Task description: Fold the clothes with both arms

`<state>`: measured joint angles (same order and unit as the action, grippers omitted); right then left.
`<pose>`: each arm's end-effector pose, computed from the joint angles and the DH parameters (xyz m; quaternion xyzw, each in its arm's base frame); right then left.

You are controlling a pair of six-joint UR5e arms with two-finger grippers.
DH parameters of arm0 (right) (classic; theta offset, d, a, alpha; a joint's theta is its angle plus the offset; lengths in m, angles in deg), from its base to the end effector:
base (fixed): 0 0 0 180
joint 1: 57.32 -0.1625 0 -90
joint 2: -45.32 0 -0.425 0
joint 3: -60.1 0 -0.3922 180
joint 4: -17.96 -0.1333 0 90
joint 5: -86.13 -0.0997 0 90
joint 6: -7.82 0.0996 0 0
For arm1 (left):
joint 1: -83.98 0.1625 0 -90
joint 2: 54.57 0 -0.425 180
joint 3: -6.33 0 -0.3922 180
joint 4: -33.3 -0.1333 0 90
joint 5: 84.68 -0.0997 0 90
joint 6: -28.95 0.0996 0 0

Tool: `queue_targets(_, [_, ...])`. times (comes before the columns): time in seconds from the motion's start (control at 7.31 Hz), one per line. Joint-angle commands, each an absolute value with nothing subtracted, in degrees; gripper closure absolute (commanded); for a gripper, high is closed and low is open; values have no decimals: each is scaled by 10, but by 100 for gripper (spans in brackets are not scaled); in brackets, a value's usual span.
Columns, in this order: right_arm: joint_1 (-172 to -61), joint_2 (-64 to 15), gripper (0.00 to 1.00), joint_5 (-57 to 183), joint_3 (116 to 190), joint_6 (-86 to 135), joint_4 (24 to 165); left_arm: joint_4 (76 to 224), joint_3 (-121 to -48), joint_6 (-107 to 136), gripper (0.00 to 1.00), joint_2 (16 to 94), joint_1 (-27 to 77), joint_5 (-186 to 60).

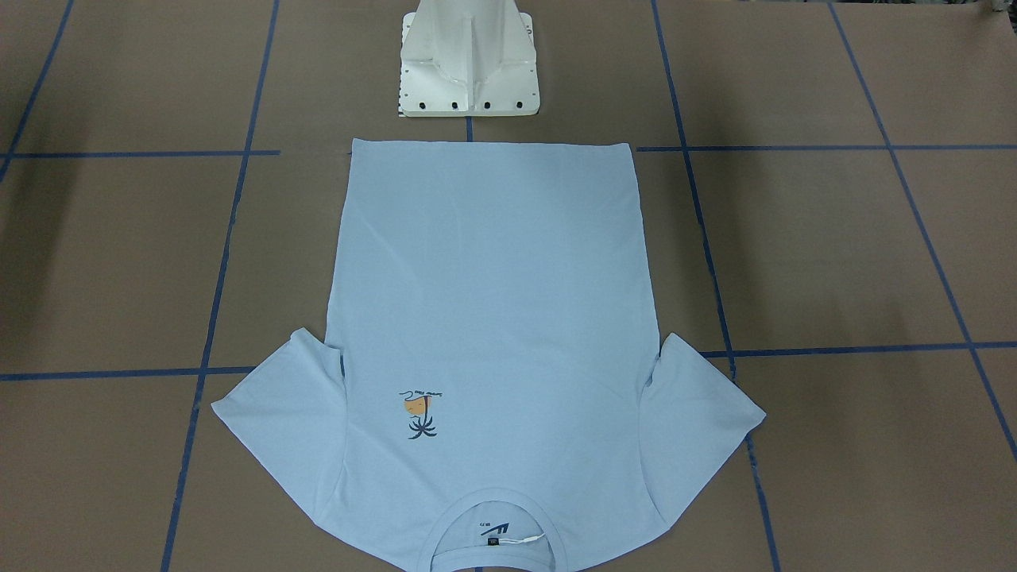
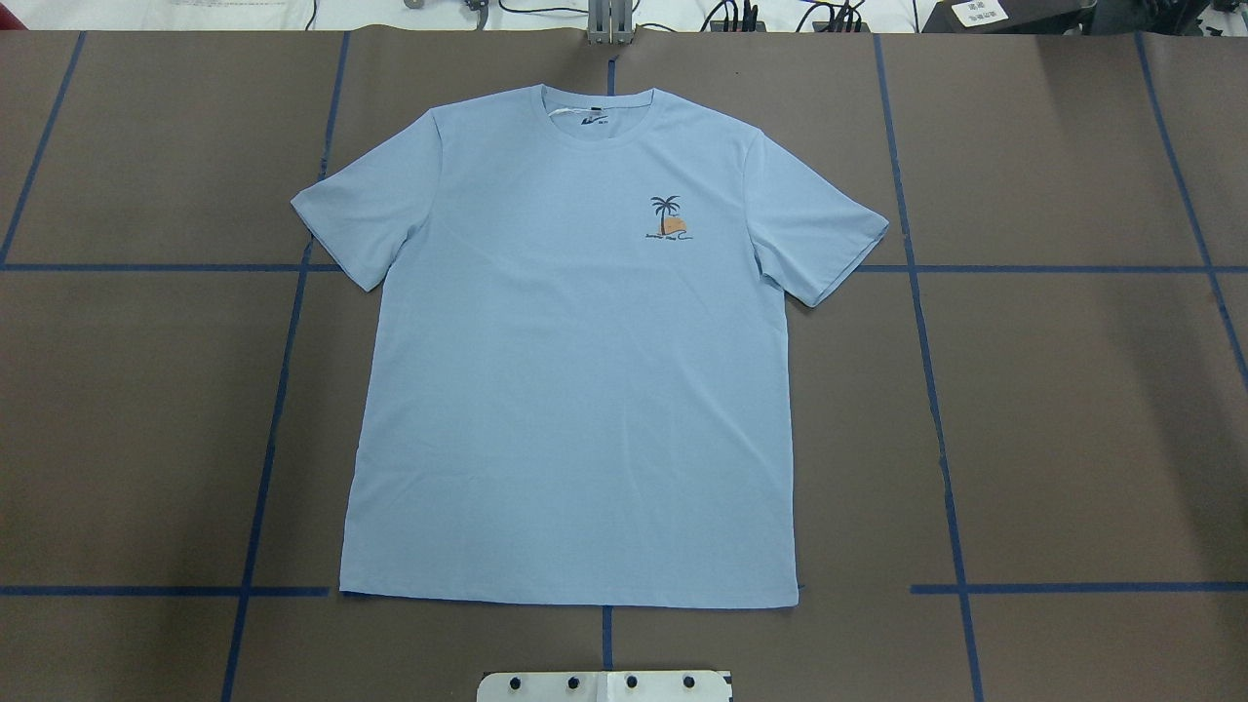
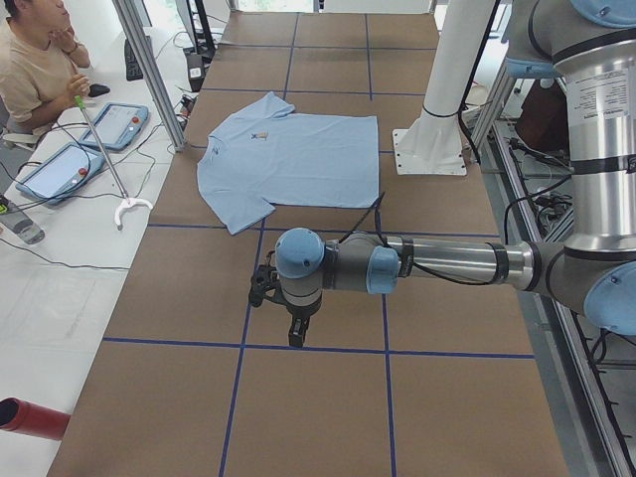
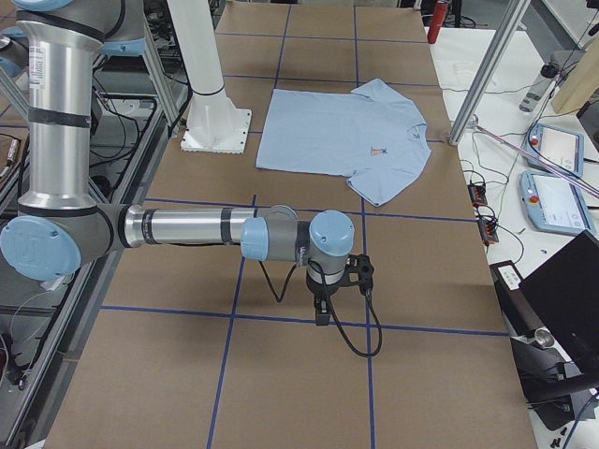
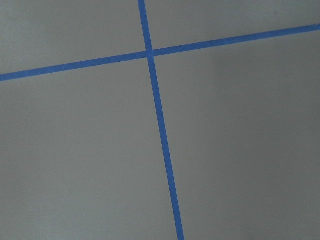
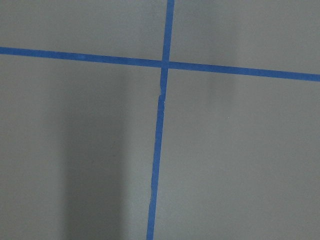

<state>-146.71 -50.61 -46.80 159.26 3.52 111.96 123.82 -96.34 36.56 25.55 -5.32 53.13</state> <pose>0.0607 -0.4471 0.6374 0.0055 -0.3659 -0.0374 0.9299 -0.0543 -0.4229 0.6231 0.0508 0.4027 0.0779 0.9106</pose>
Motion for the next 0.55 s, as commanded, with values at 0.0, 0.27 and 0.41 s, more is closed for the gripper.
queue_targets(0.0, [-1466,-504,0,-470,1599,34,1119,1240,-968,365,0,258,-53,532])
queue_targets(0.27, [-1466,-497,0,-469,1619,35,1119,1243,-990,368,0,259,-51,533])
queue_targets(0.41, [-1466,-470,0,-469,1620,36,1119,1262,-988,367,0,270,-51,526])
